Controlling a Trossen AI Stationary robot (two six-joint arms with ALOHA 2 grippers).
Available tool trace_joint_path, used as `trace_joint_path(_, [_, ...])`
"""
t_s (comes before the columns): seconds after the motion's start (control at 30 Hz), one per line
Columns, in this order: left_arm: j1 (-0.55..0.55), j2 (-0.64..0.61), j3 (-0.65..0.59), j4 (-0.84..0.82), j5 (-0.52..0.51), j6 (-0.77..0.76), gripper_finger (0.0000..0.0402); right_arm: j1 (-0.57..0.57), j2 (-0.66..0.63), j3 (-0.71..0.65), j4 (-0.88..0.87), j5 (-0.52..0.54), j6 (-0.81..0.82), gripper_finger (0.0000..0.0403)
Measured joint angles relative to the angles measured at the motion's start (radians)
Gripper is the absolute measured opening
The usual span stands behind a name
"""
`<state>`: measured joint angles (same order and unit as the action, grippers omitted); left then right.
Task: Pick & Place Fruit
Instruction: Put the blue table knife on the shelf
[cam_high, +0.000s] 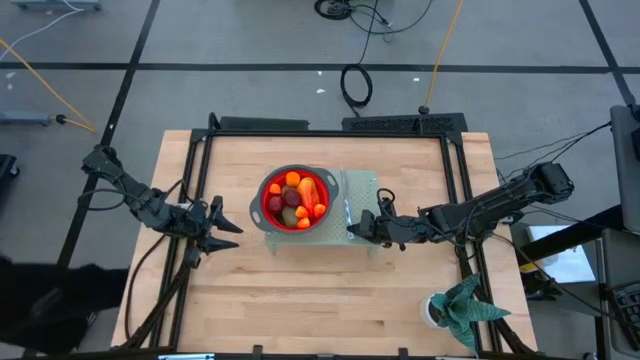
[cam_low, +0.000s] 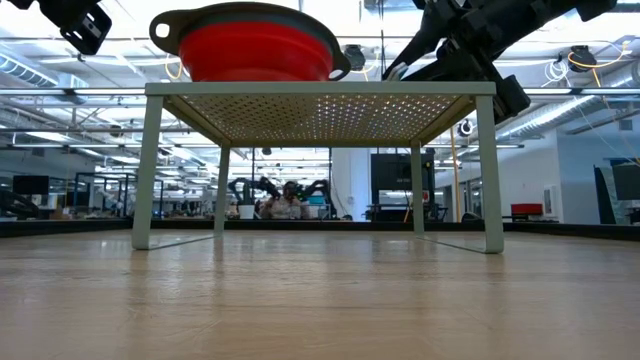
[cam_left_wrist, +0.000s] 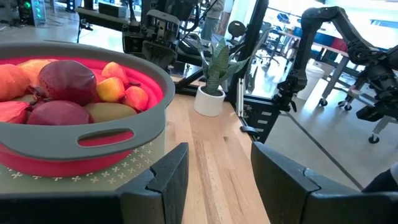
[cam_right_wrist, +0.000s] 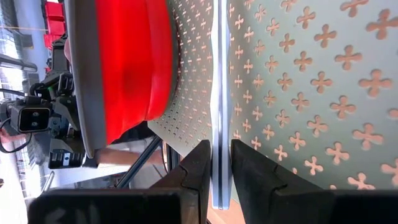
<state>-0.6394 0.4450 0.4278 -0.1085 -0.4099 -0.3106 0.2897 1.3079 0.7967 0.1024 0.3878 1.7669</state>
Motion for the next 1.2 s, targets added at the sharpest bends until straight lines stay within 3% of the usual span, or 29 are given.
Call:
trace_joint_path(0.5, [0.000, 0.000, 0.000, -0.001, 0.000, 0.000, 0.0173, 0.000, 0.000, 0.001, 0.001, 0.002, -0.006, 0.0132])
trace_joint_path(1.2, [0.000, 0.000, 0.000, -0.008, 0.000, -0.002, 0.0173, 0.034, 0.000, 0.001, 0.035, 0.059, -0.094, 0.0126])
